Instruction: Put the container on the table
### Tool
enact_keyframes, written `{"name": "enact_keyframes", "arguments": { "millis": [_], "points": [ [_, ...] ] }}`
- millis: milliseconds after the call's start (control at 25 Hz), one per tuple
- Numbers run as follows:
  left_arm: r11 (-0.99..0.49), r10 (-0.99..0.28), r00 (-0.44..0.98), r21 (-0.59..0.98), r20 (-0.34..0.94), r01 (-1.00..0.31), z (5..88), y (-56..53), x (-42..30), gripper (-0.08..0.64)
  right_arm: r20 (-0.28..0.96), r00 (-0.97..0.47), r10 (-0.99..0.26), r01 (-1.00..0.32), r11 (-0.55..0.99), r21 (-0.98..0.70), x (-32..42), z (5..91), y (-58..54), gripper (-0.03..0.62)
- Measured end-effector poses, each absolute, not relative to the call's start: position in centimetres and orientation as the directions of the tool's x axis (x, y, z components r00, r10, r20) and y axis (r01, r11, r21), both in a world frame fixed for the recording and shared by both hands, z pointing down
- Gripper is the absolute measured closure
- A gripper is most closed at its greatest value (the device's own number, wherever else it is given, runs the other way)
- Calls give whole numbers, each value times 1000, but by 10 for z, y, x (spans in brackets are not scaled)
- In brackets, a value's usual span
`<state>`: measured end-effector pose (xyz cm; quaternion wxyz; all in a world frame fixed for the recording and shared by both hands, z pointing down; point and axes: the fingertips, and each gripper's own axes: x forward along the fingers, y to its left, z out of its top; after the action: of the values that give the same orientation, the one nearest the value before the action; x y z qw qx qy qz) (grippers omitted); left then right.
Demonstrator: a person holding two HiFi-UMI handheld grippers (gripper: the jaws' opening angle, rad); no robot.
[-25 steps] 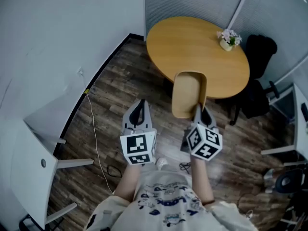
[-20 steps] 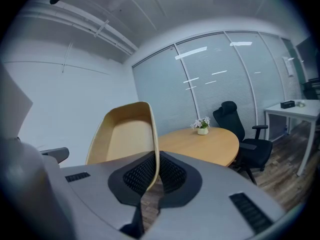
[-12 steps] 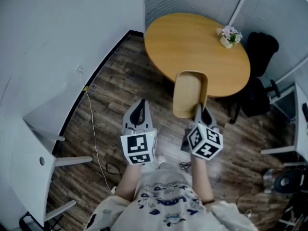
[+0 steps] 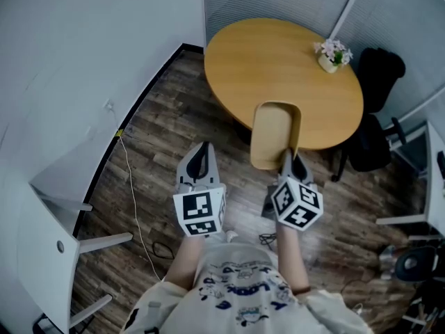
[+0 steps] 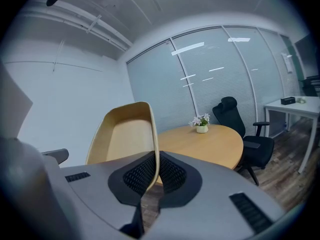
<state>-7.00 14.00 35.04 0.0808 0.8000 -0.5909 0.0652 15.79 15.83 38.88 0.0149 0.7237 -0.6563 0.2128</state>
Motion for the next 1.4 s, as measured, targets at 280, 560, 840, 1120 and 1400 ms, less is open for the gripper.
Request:
{"name": "enact_keyframes", "arguments": {
  "millis": [280,560,840,1120,1400],
  "points": [
    [-305,-929,311,58,199,-950,350,77,-69,555,330,72,-941,-957,-159,-244,160,385,98,578],
    [-324,-923,331,65,196,-944,346,9,-78,556,323,97,-941,-952,-183,-247,152,380,35,578],
    [-344,-916,350,64,195,-937,348,-54,-87,555,325,128,-937,-948,-211,-238,145,380,-23,578],
    [-359,-909,364,64,202,-931,355,-97,-88,555,338,143,-930,-944,-231,-236,143,389,-61,578],
    [-360,-902,368,73,227,-930,365,-117,-82,555,366,137,-920,-945,-232,-229,147,399,-82,578]
  ]
}}
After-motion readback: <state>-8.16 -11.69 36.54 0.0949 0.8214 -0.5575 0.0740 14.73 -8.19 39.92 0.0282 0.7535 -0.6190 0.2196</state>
